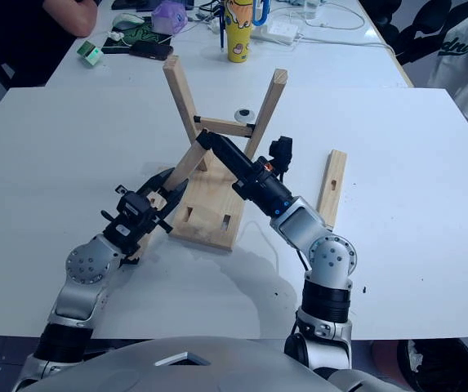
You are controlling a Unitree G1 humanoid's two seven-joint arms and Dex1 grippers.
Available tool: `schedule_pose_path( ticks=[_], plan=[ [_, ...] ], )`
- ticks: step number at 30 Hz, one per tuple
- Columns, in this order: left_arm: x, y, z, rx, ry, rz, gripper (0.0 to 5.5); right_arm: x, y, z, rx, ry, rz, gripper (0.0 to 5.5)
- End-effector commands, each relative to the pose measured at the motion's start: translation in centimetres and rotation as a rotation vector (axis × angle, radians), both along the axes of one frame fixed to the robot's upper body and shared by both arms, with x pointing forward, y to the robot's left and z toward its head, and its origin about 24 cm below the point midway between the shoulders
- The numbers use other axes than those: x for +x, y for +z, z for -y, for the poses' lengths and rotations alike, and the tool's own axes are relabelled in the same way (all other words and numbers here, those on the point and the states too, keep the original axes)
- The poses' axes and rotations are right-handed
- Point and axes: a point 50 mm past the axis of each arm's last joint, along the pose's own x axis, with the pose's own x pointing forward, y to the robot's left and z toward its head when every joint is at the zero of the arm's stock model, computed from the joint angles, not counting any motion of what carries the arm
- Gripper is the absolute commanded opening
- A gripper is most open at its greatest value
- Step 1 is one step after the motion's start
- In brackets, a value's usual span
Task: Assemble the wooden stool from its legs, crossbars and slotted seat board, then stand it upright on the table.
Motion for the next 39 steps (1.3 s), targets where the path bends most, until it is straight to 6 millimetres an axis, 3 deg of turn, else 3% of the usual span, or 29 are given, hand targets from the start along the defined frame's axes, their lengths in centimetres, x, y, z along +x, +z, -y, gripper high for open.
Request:
schedule_pose_path(
  ticks=[1,5,11,23,30,34,39],
  plan=[
    [0.2,-0.1,0.0,0.003,-0.007,-0.015,1.34,0.3,-0.1,-0.3,-0.038,-0.001,-0.005,3.23],
    [0.3,-0.2,0.0,0.003,-0.011,-0.02,1.34,0.7,-0.2,-0.3,-0.027,-0.018,-0.018,3.89],
    [-0.1,-1.5,1.0,-0.024,-0.036,-0.088,1.34,1.8,0.3,-1.4,0.012,-0.034,-0.016,2.89],
    [0.0,-1.4,0.9,-0.024,-0.029,-0.089,1.34,1.2,-0.5,-2.2,-0.017,-0.006,-0.042,1.02],
    [0.1,-1.1,0.9,-0.028,-0.035,-0.091,1.34,1.1,-2.0,-2.3,-0.207,-0.019,0.004,0.58],
    [0.1,-1.1,0.9,-0.028,-0.036,-0.098,1.34,0.9,-2.5,-2.5,-0.233,-0.016,0.018,0.51],
    [0.1,-1.4,0.8,-0.026,-0.034,-0.106,1.34,1.1,-2.7,-2.3,-0.23,-0.041,0.008,1.46]
  ],
)
